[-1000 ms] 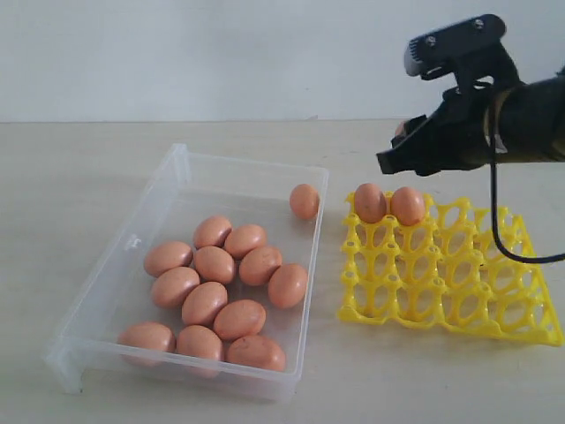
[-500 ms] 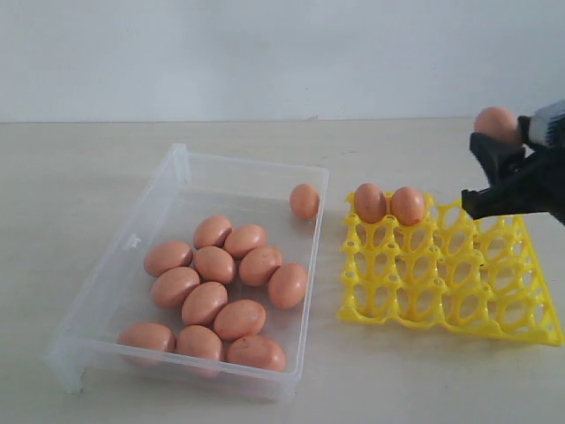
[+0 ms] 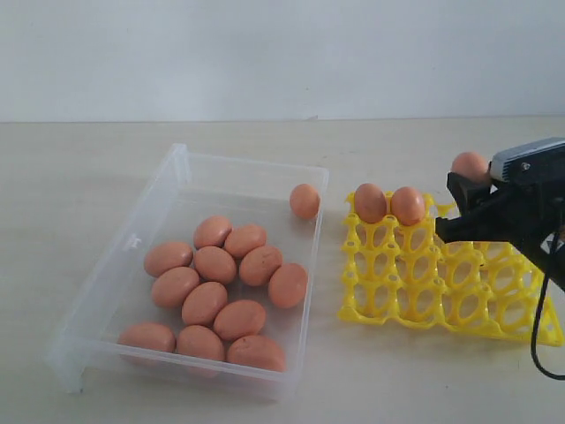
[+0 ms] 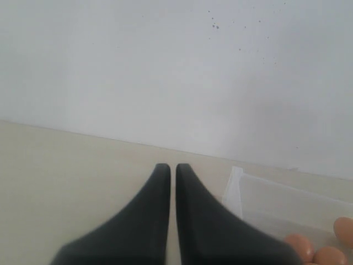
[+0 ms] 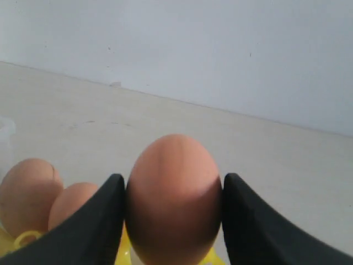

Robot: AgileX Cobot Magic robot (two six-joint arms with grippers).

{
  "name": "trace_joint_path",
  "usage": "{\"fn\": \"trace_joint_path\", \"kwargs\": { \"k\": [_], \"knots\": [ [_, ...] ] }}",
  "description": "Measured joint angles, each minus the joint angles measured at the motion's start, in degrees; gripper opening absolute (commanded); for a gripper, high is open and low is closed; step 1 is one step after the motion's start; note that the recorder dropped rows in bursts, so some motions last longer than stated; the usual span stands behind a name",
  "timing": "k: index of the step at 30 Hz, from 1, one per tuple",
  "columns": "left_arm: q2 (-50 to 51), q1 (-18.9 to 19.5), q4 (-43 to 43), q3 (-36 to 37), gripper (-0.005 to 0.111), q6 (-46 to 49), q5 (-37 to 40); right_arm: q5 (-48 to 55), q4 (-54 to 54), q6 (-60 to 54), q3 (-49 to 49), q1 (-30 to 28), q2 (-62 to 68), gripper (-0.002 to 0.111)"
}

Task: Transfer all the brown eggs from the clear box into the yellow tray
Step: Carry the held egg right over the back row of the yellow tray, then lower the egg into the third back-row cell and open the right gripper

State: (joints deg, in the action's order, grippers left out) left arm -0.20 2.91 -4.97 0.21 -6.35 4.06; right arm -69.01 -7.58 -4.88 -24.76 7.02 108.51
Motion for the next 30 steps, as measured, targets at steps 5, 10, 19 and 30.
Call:
{"fn": "trace_joint_path", "kwargs": {
  "k": [5,10,19,30],
  "knots": [
    [0.0,0.0,0.0,0.0,0.004,0.0,0.0,-0.11,-0.44,2.09,-2.78,0.0,5.05,0.0],
    [0.0,0.0,0.0,0.0,0.004,0.0,0.0,-0.11,-0.56,2.78,-3.25,0.0,6.87,0.0],
    [0.0,0.0,0.0,0.0,0.004,0.0,0.0,-0.11,-2.35,4.88,-3.6,0.0,8.68,0.0],
    [0.0,0.0,0.0,0.0,0.004,0.0,0.0,-0.11,-4.55,6.81,-5.13,0.0,10.09,0.0]
  ]
}}
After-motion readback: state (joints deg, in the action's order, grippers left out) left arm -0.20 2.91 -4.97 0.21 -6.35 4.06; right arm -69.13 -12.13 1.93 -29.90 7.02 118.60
